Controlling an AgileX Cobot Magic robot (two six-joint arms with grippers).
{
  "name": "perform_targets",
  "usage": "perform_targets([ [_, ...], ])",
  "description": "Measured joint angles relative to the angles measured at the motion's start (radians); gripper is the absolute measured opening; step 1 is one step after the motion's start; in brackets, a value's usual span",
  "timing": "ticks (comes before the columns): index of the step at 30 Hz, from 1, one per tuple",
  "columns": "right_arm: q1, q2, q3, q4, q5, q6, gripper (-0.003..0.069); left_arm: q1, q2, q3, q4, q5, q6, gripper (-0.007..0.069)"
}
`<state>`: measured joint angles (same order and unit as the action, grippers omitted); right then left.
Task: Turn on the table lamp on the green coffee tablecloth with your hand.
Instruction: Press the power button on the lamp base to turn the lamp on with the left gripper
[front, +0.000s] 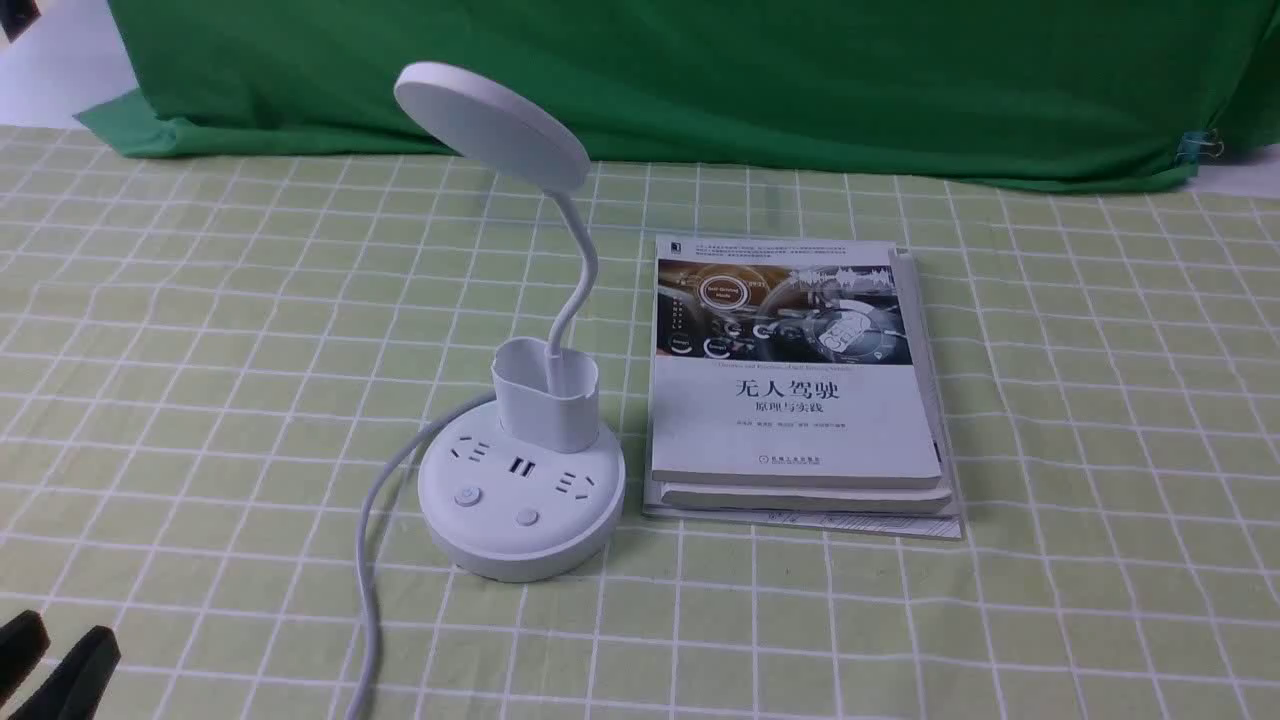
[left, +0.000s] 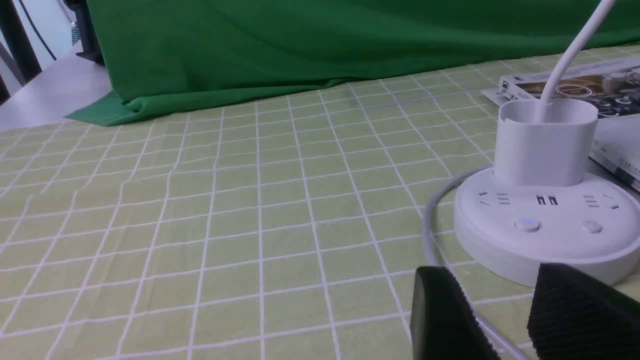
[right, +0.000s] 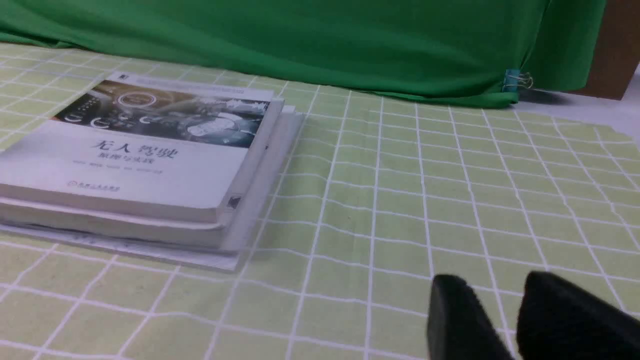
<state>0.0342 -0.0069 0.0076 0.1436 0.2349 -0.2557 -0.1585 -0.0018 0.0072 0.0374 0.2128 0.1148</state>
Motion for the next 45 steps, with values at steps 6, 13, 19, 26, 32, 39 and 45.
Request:
perform_targets([
  [6,0.000,0.000,0.000,0.000,0.000,0.000,0.0245,0.000,0.000,0.000,-0.003,0.000,-0.001,0.0244],
  [13,0.000,0.000,0.000,0.000,0.000,0.000,0.0245,0.000,0.000,0.000,0.011,-0.006,0.003,0.0244],
  [19,0.000,0.000,0.000,0.000,0.000,0.000,0.0245,0.000,0.000,0.000,-0.037,-0.213,0.001,0.0244],
  [26,0.000,0.000,0.000,0.000,0.000,0.000,0.0245,0.000,0.000,0.000,-0.088,-0.504,-0.001,0.0244],
  [32,0.000,0.000,0.000,0.000,0.000,0.000,0.0245,0.000,0.019,-0.066,-0.167,-0.591,-0.001,0.0244],
  [39,0.000,0.000,0.000,0.000,0.000,0.000,0.0245,0.000,0.272,-0.442,-0.182,-0.475,0.006,0.0244],
  [45,0.000,0.000,0.000,0.000,0.000,0.000,0.0245,0.000,0.534,-0.606,-0.156,-0.107,-0.026,0.0244],
])
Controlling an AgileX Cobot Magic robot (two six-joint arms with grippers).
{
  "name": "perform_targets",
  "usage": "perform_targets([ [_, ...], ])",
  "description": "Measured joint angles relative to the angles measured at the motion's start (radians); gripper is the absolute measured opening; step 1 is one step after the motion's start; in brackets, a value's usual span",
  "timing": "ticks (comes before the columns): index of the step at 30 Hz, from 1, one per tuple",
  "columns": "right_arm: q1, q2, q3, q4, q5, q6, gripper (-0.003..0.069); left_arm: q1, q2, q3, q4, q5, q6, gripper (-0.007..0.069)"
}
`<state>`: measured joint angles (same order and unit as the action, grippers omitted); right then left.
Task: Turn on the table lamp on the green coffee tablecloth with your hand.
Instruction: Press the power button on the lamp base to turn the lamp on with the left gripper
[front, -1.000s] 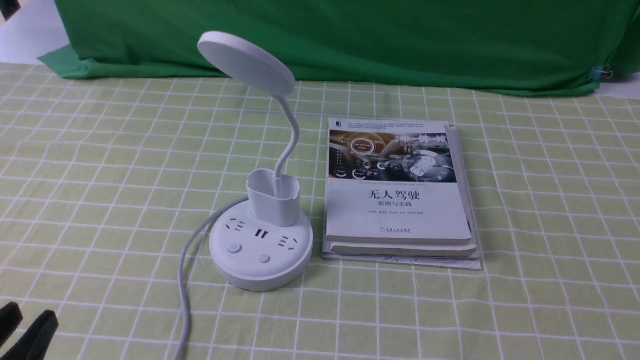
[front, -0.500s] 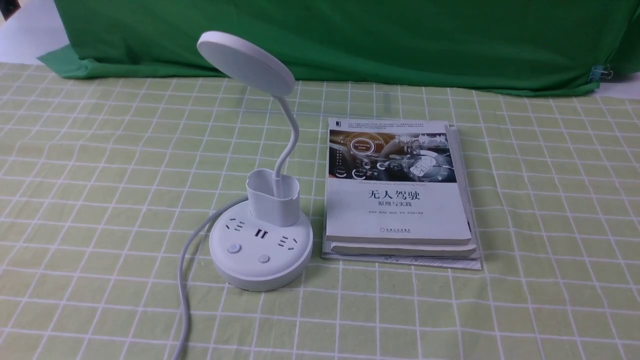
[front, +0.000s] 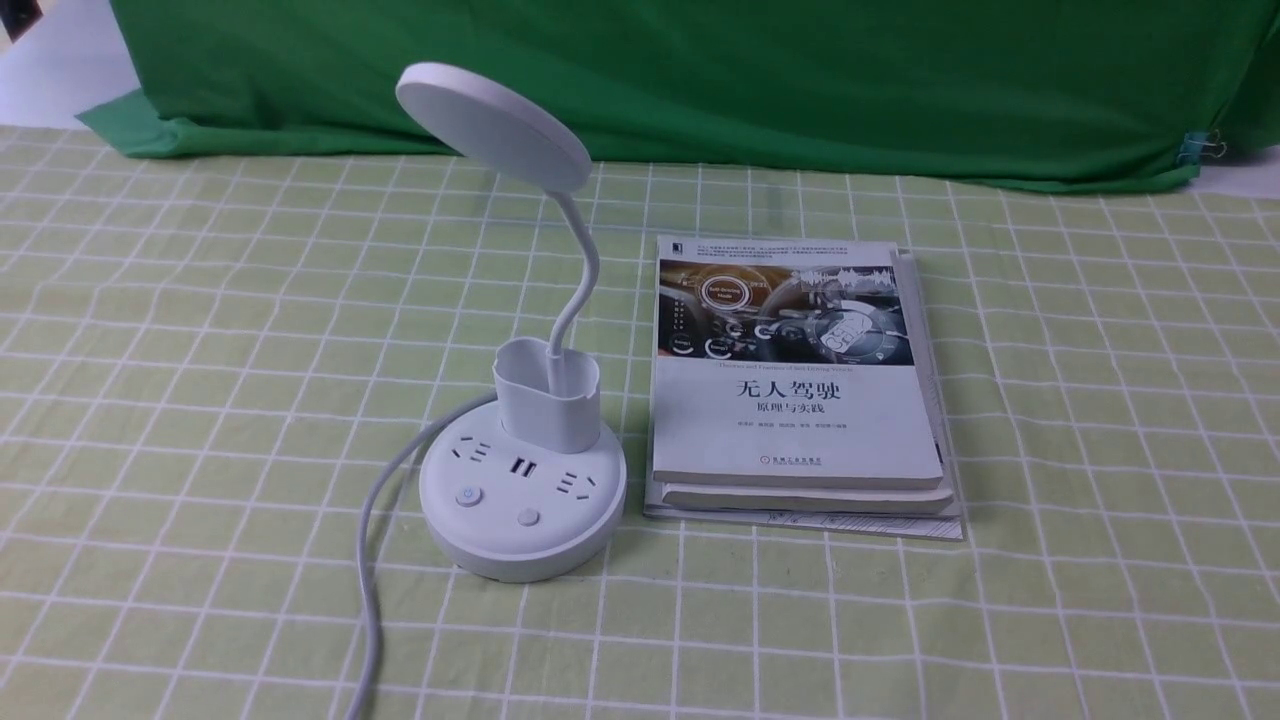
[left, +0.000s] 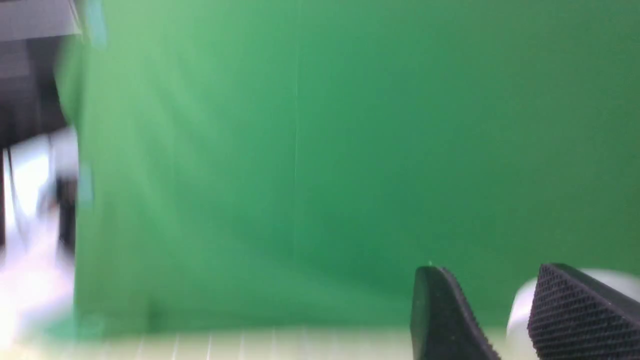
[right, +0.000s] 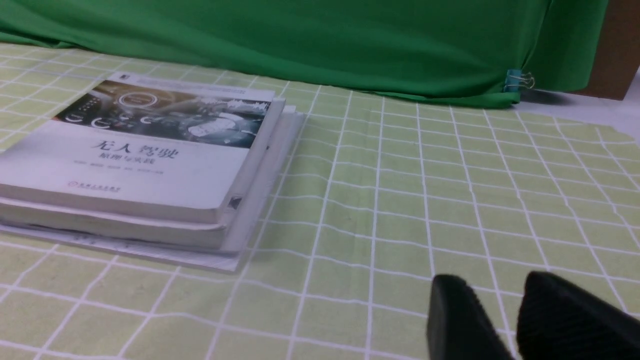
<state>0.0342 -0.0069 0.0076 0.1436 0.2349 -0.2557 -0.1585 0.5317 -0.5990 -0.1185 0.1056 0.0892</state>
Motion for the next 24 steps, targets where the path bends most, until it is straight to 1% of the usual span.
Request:
perform_targets([
  [1,0.000,0.000,0.000,0.000,0.000,0.000,0.0245,0.000,0.042,-0.001,0.025,0.041,0.004,0.0244],
  [4,0.000,0.000,0.000,0.000,0.000,0.000,0.0245,0.000,0.152,-0.001,0.039,0.061,-0.002,0.0244],
  [8,0.000,0.000,0.000,0.000,0.000,-0.001,0.0245,0.000,0.344,-0.002,-0.013,0.016,-0.038,0.0232],
  [9,0.000,0.000,0.000,0.000,0.000,-0.001,0.0245,0.000,0.354,-0.004,-0.016,0.016,-0.038,0.0230],
  [11,0.000,0.000,0.000,0.000,0.000,-0.001,0.0245,0.000,0.476,-0.022,-0.057,0.032,-0.040,0.0206],
  [13,0.000,0.000,0.000,0.000,0.000,-0.001,0.0245,0.000,0.574,-0.064,-0.092,0.100,-0.040,0.0165],
  [14,0.000,0.000,0.000,0.000,0.000,-0.001,0.0245,0.000,0.584,-0.069,-0.096,0.100,-0.039,0.0160],
  [15,0.000,0.000,0.000,0.000,0.000,-0.001,0.0245,0.000,0.645,-0.114,-0.116,0.170,-0.023,0.0120],
  [17,0.000,0.000,0.000,0.000,0.000,-0.001,0.0245,0.000,0.720,-0.186,-0.152,0.267,0.038,0.0055],
  [18,0.000,0.000,0.000,0.000,0.000,-0.001,0.0245,0.000,0.746,-0.215,-0.175,0.311,0.074,0.0034],
  [19,0.000,0.000,0.000,0.000,0.000,-0.001,0.0245,-0.001,0.787,-0.263,-0.227,0.359,0.136,0.0016],
  [21,0.000,0.000,0.000,0.000,0.000,-0.001,0.0245,-0.015,0.825,-0.313,-0.272,0.422,0.175,0.0009],
  [22,0.000,0.000,0.000,0.000,0.000,-0.001,0.0245,-0.038,0.857,-0.347,-0.274,0.466,0.182,0.0008],
  [24,0.000,0.000,0.000,0.000,0.000,-0.001,0.0245,-0.102,0.914,-0.396,-0.212,0.524,0.136,0.0007],
])
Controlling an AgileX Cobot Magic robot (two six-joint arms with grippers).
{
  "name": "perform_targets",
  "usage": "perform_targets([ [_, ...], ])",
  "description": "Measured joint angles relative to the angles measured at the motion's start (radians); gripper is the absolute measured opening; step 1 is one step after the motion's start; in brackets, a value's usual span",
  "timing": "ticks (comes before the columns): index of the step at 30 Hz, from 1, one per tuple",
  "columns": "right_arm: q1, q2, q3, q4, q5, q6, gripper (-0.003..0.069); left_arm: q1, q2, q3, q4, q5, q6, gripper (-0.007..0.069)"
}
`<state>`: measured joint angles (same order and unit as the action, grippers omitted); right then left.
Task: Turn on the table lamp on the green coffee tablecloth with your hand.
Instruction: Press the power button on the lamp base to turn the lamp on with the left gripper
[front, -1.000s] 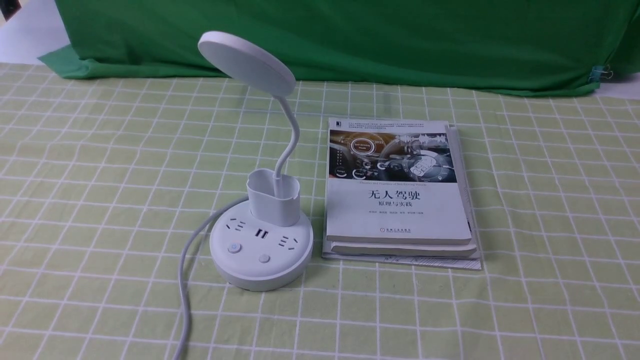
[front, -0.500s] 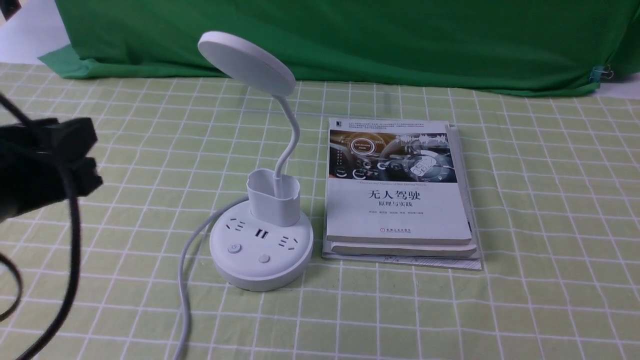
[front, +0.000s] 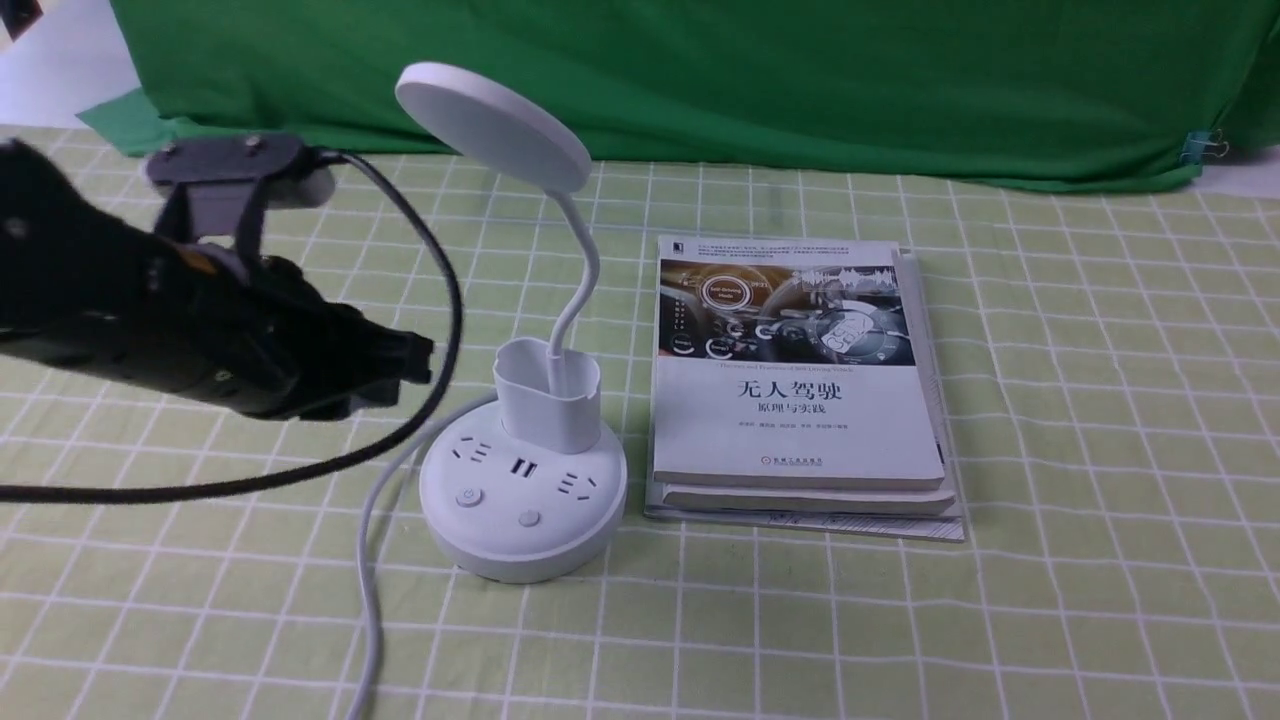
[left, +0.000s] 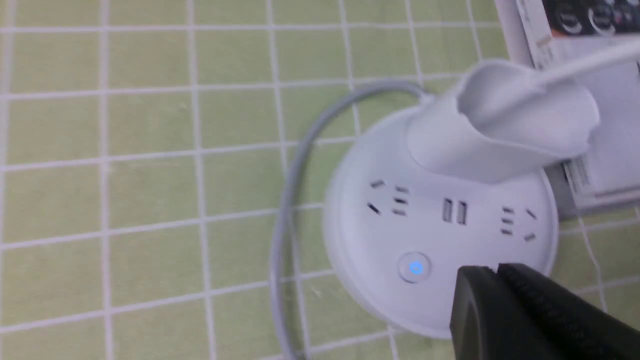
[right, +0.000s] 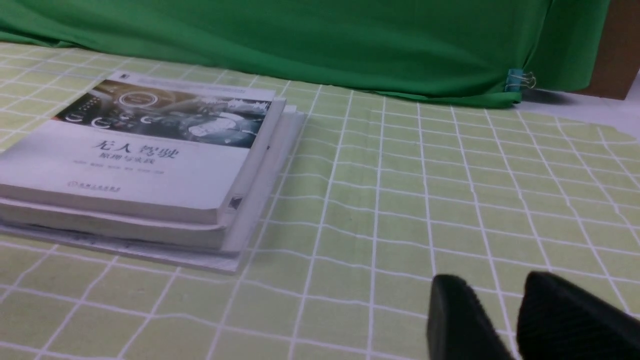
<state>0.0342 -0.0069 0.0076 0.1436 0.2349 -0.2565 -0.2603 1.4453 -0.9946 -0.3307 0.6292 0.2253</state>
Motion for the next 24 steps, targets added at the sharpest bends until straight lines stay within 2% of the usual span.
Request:
perform_targets([
  [1,0.000,0.000,0.000,0.000,0.000,0.000,0.0245,0.000,0.005,0.000,0.011,0.000,-0.009,0.0006],
  [4,0.000,0.000,0.000,0.000,0.000,0.000,0.0245,-0.118,0.108,-0.072,0.227,0.060,-0.184,0.0006],
  [6,0.000,0.000,0.000,0.000,0.000,0.000,0.0245,-0.159,0.156,-0.112,0.270,0.079,-0.217,0.0006],
  [11,0.000,0.000,0.000,0.000,0.000,0.000,0.0245,-0.197,0.255,-0.183,0.269,0.105,-0.214,0.0006],
  [24,0.000,0.000,0.000,0.000,0.000,0.000,0.0245,-0.206,0.353,-0.194,0.239,0.058,-0.146,0.0006],
])
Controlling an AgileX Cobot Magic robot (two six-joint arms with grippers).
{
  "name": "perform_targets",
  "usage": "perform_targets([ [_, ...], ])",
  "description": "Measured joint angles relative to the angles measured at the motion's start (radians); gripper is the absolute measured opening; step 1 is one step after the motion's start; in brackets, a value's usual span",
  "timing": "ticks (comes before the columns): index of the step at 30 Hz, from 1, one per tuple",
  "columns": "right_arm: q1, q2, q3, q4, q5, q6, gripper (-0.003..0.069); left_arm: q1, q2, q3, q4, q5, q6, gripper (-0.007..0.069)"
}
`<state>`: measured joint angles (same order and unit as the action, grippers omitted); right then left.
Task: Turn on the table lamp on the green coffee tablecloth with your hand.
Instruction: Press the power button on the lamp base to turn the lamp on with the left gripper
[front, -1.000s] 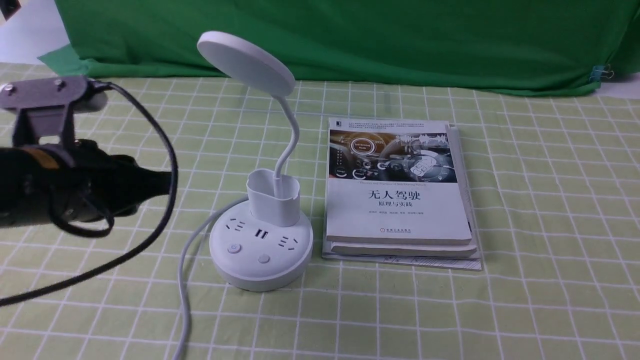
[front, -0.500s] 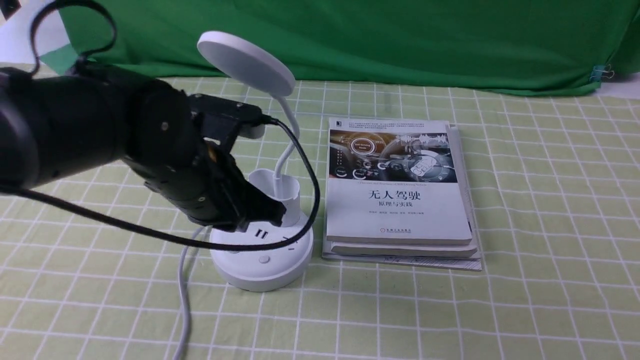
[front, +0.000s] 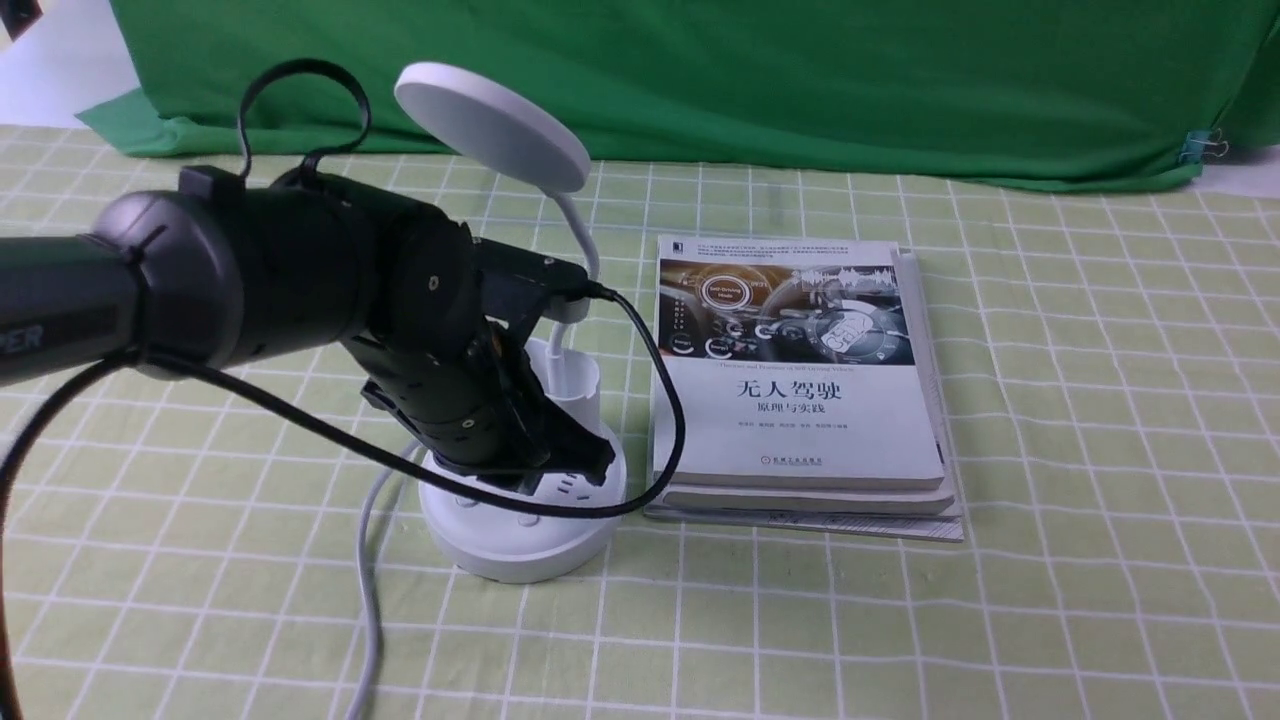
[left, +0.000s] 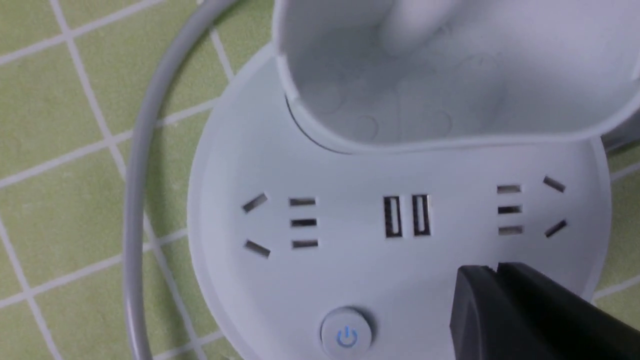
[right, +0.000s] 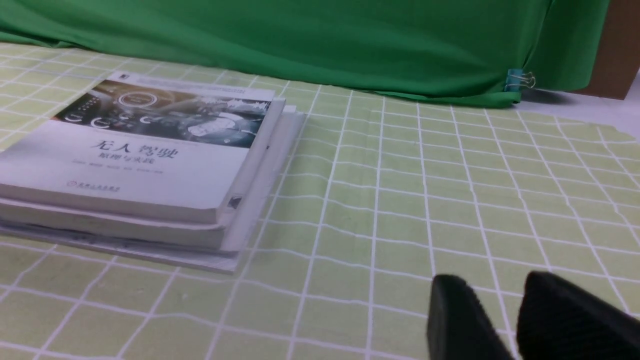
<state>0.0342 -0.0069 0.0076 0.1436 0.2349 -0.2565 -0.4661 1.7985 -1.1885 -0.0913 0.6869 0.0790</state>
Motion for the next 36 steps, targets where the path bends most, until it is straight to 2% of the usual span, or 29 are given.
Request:
perform_targets([
  [14,0.000,0.000,0.000,0.000,0.000,0.001,0.0245,-0.010,0.016,0.020,-0.004,-0.023,0.010,0.0006],
  [36,0.000,0.000,0.000,0.000,0.000,0.001,0.0245,-0.011,-0.017,0.129,-0.012,-0.191,0.007,0.0006],
])
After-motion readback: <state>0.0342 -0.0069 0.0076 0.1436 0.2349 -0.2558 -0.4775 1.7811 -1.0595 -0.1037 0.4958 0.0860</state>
